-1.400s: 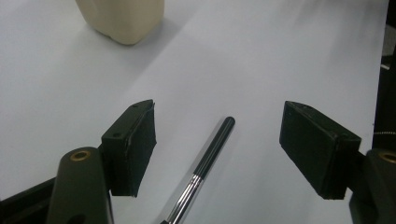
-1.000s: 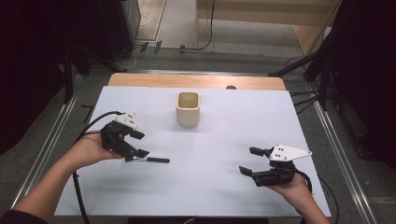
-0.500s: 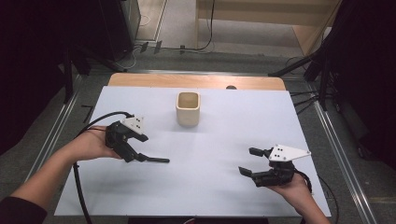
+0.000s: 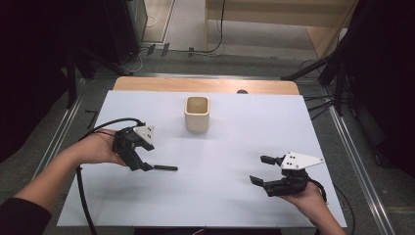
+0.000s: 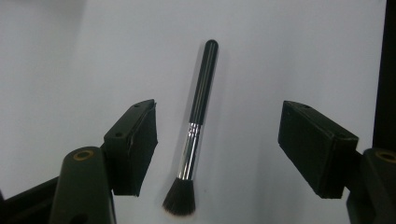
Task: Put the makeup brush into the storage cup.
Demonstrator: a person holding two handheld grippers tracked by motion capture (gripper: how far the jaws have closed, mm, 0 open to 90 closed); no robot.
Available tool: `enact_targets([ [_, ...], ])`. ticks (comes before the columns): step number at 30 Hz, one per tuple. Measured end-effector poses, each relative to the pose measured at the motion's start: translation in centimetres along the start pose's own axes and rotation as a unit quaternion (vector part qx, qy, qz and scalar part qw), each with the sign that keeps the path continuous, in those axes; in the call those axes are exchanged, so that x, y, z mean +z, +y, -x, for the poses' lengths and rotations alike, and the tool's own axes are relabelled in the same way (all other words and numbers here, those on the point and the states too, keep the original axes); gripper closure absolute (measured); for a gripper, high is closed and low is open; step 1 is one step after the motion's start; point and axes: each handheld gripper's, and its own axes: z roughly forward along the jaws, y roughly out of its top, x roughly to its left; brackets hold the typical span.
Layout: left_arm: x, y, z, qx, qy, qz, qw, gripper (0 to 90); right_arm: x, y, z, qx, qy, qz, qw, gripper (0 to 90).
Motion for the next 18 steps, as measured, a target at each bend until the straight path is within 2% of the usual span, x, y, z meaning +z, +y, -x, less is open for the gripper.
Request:
enact_targets([
  [3,0.1,-0.1,0.0,0.001,-0.004,-0.004,1.0000,28.4,0.1,0.0,0.0,0.001,-0.001,-0.007,1.0000,21.4],
  [6,0.3,-0.1,0.0,0.013,-0.003,-0.005,0.9999,28.0,0.2,-0.1,0.0,0.000,-0.001,-0.012,0.9999,21.4],
  [18,1.4,0.2,-0.3,0.016,0.006,-0.035,0.9993,28.4,0.3,-0.1,-0.1,-0.003,0.000,-0.019,0.9998,21.4],
])
